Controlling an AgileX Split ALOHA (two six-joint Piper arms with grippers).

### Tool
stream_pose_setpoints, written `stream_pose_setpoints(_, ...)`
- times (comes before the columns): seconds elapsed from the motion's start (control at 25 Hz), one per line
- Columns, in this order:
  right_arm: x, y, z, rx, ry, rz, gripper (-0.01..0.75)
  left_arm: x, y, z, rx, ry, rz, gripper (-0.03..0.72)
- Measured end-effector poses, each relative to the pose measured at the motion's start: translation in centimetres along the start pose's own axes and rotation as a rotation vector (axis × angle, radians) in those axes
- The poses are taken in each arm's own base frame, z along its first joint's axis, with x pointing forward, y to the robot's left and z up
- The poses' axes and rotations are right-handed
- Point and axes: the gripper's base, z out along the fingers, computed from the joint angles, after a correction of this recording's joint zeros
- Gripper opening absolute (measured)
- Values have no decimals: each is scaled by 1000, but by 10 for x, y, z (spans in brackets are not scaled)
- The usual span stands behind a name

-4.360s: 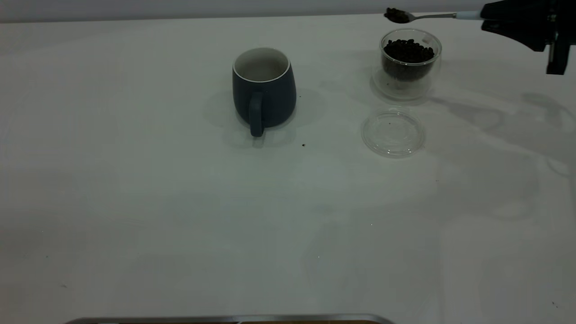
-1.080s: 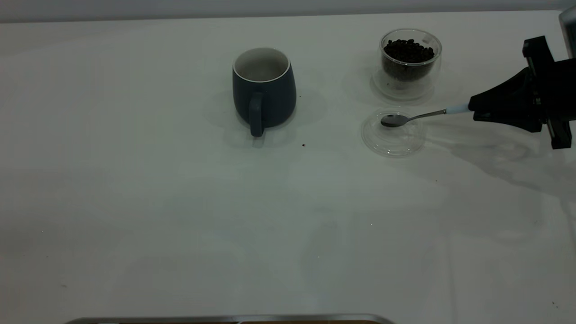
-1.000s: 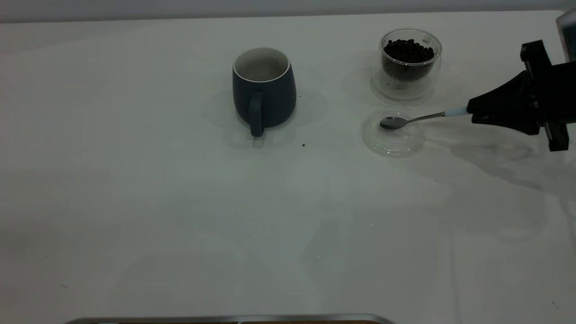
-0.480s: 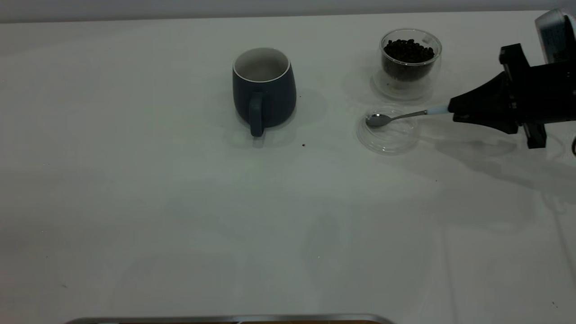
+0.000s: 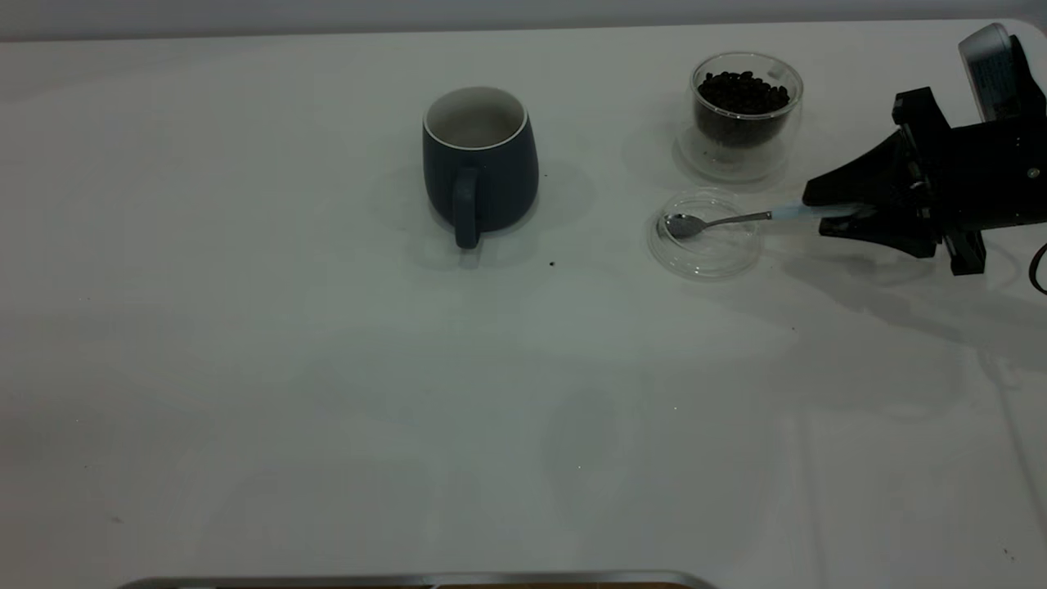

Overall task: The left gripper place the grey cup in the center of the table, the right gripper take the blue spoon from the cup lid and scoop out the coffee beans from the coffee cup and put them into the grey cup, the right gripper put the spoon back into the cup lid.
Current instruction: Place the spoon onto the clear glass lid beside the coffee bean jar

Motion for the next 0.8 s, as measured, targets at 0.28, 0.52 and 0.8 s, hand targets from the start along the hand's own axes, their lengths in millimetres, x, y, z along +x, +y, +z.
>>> stream_pose_setpoints(0.28, 1, 0, 0, 3, 14, 7, 564, 0, 0, 0, 0, 0, 0, 567)
stream_pose_setpoints(0.52, 3, -5, 0, 52, 29, 33, 583, 0, 0, 0, 0, 0, 0, 567)
stream_pose_setpoints(0.8, 0, -20, -17, 80, 44, 101, 584, 0, 0, 0, 0, 0, 0, 567)
